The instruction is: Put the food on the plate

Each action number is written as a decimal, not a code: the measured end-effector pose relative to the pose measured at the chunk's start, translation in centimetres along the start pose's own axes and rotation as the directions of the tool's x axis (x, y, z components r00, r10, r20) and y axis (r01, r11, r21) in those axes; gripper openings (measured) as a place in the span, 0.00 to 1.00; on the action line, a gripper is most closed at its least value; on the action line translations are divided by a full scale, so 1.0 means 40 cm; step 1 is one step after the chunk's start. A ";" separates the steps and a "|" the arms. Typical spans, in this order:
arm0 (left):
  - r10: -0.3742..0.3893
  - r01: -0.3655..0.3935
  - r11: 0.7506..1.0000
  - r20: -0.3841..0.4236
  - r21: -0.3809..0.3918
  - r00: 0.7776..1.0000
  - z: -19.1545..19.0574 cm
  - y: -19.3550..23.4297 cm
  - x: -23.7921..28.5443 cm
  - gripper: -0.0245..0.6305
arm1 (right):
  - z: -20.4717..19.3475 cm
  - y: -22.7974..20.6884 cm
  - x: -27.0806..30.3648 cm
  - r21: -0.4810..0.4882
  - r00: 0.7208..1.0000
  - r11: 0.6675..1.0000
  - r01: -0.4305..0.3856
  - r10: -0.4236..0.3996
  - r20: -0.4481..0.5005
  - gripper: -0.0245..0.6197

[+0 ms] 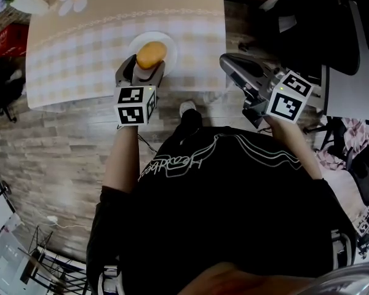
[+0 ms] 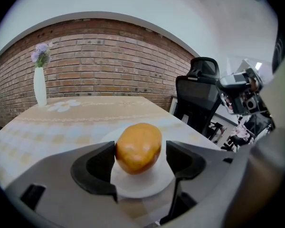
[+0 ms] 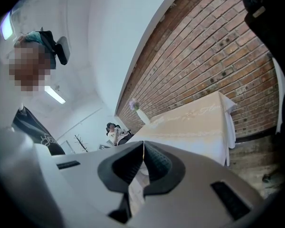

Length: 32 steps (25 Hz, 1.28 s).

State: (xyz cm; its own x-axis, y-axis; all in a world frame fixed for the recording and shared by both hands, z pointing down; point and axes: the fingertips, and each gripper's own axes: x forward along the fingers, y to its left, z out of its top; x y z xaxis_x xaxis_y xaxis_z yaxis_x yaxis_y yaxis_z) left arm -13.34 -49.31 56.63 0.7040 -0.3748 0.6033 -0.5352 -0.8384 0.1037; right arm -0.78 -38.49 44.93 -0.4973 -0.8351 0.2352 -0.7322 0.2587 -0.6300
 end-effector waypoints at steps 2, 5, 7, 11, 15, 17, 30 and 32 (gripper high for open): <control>0.006 -0.006 1.000 0.007 0.004 1.000 0.011 -0.007 -0.010 0.52 | 0.008 0.009 -0.013 -0.005 1.000 1.000 -0.003 0.003 0.000 0.03; 0.028 -0.028 1.000 0.037 -0.004 0.999 0.038 -0.015 -0.048 0.52 | 0.015 0.039 -0.028 -0.035 1.000 0.999 -0.019 0.019 -0.008 0.03; 0.036 -0.034 0.999 0.073 -0.035 0.997 0.063 -0.022 -0.086 0.52 | 0.017 0.058 -0.036 -0.073 0.999 0.997 -0.031 0.030 -0.024 0.03; 0.021 -0.002 0.993 0.160 -0.117 0.987 0.122 -0.072 -0.186 0.52 | 0.032 0.099 -0.063 -0.110 0.997 0.991 -0.074 0.073 -0.015 0.03; -0.102 0.150 0.973 0.256 -0.175 0.961 0.199 -0.187 -0.302 0.52 | 0.059 0.161 -0.104 -0.099 0.988 0.984 -0.149 0.152 0.025 0.03; -0.195 0.266 0.941 0.307 -0.208 0.932 0.234 -0.262 -0.356 0.48 | 0.068 0.199 -0.128 -0.079 0.979 0.978 -0.193 0.197 0.048 0.03; -0.355 0.431 0.890 0.371 -0.147 0.858 0.273 -0.572 -0.530 0.06 | 0.009 0.357 -0.264 -0.182 0.946 0.933 -0.310 0.322 0.040 0.03; -0.354 0.427 0.894 0.369 -0.136 0.859 0.281 -0.577 -0.530 0.05 | 0.007 0.362 -0.267 -0.194 0.944 0.929 -0.314 0.327 0.037 0.03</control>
State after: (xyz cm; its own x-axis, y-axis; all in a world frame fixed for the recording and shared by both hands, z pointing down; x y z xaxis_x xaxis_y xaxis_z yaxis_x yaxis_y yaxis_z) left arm -10.67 -26.45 32.57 0.9668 -0.1710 0.1900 -0.2414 -0.8555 0.4582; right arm -5.94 -25.97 33.07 -0.6920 -0.7218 -0.0114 -0.6143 0.5971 -0.5158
